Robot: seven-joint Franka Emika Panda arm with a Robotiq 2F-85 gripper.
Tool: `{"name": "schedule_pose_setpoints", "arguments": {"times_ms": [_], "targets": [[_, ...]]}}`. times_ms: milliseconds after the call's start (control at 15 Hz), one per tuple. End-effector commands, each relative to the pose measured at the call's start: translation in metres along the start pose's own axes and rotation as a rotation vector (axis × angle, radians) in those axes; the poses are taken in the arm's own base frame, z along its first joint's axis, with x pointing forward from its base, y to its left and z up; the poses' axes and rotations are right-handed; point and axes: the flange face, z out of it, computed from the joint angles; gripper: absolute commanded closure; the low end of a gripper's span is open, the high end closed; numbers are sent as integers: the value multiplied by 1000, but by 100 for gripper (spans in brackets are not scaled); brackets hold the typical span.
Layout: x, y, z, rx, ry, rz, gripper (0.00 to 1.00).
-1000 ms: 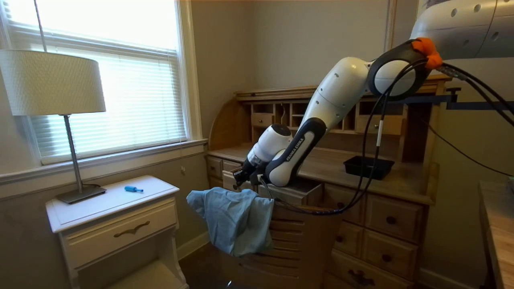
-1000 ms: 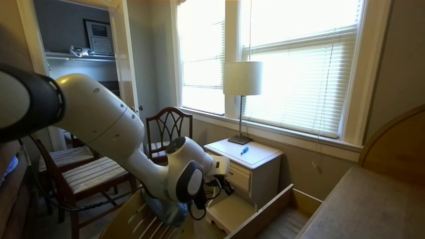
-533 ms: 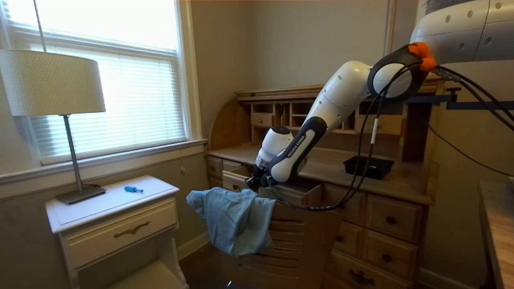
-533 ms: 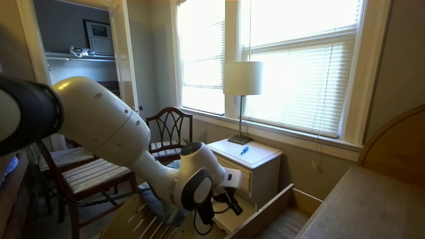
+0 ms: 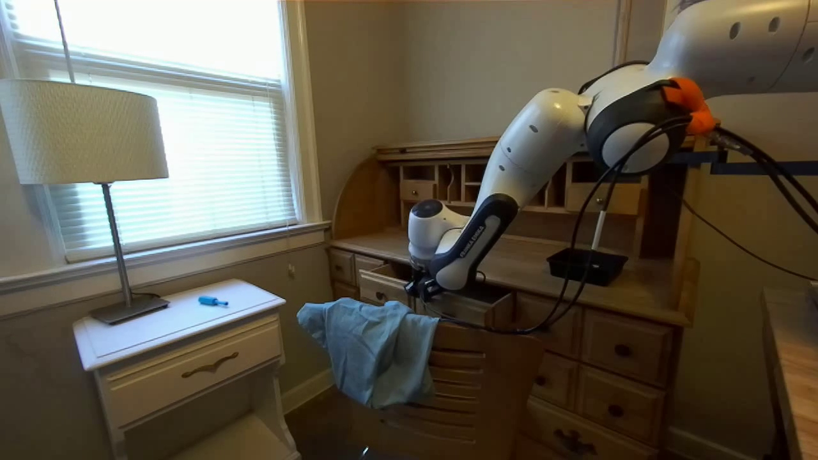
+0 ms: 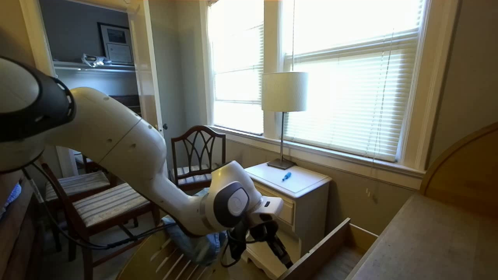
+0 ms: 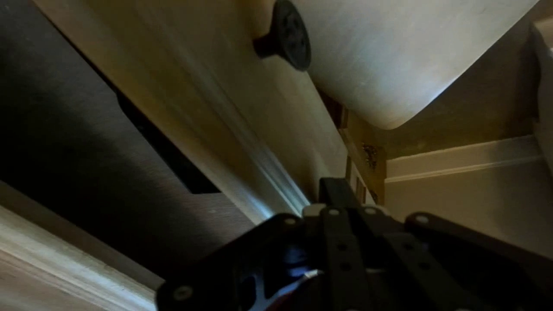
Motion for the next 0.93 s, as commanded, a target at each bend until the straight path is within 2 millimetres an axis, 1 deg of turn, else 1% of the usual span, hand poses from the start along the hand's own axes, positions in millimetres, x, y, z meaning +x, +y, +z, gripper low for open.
{"name": "schedule_pose_setpoints", "arguments": {"times_ms": [0, 400, 467, 533, 600, 733, 867], "targets": [[-13, 13, 8, -173, -51, 33, 100], [-35, 20, 19, -309, -171, 71, 100], [-34, 14, 20, -251, -160, 62, 100], [-28, 7, 17, -188, -124, 61, 100], [-23, 7, 15, -189, -111, 57, 100], [-24, 10, 19, -239, -124, 56, 100], [-26, 21, 16, -356, -136, 63, 100]]}}
